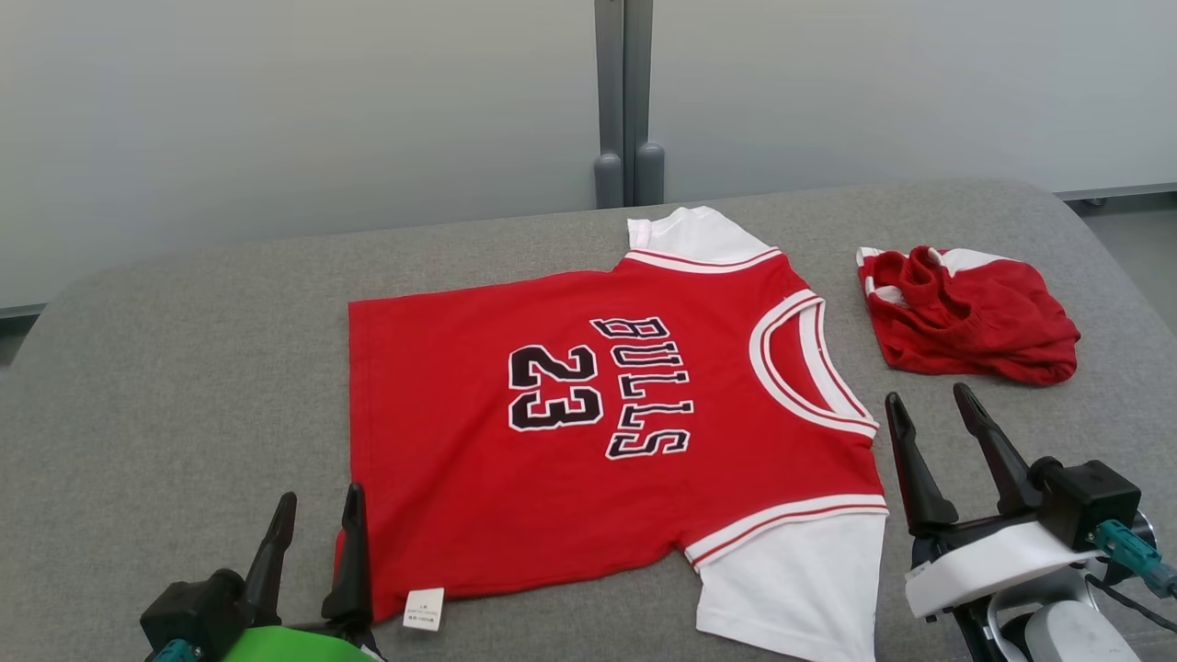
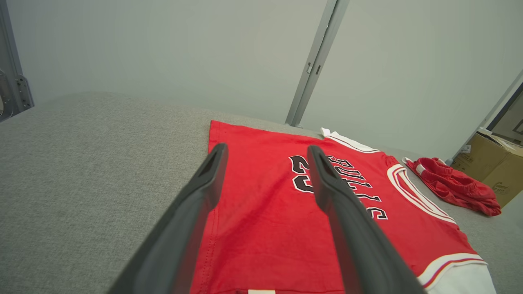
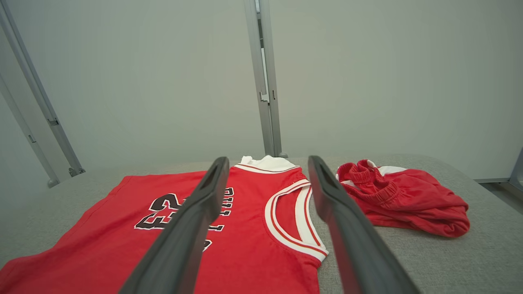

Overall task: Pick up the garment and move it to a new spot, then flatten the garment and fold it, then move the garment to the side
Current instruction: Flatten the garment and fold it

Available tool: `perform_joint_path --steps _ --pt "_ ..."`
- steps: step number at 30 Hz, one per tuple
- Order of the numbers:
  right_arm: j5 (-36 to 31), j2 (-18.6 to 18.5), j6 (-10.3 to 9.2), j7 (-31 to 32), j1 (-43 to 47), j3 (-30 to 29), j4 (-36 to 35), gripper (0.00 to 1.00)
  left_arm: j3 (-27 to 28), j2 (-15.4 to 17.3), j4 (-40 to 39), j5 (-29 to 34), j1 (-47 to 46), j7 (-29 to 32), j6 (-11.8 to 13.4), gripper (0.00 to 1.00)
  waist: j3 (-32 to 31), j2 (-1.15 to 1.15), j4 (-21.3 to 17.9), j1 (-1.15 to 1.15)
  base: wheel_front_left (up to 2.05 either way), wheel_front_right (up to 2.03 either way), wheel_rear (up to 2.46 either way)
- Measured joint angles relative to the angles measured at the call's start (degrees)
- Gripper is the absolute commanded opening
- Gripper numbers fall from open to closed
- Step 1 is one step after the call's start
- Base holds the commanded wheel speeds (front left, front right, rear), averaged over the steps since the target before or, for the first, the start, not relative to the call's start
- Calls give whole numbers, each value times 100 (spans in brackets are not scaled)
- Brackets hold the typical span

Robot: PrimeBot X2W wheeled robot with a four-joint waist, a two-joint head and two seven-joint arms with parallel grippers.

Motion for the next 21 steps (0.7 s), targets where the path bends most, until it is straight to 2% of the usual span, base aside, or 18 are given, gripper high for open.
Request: perform_joint_path --steps 13,21 --pt "151 172 2 0 355 7 374 100 -97 -55 203 -12 264 27 7 100 43 0 13 0 0 0 0" --pt "509 311 2 66 625 -49 802 100 -83 -55 456 -134 436 337 76 100 167 0 20 0 0 0 0"
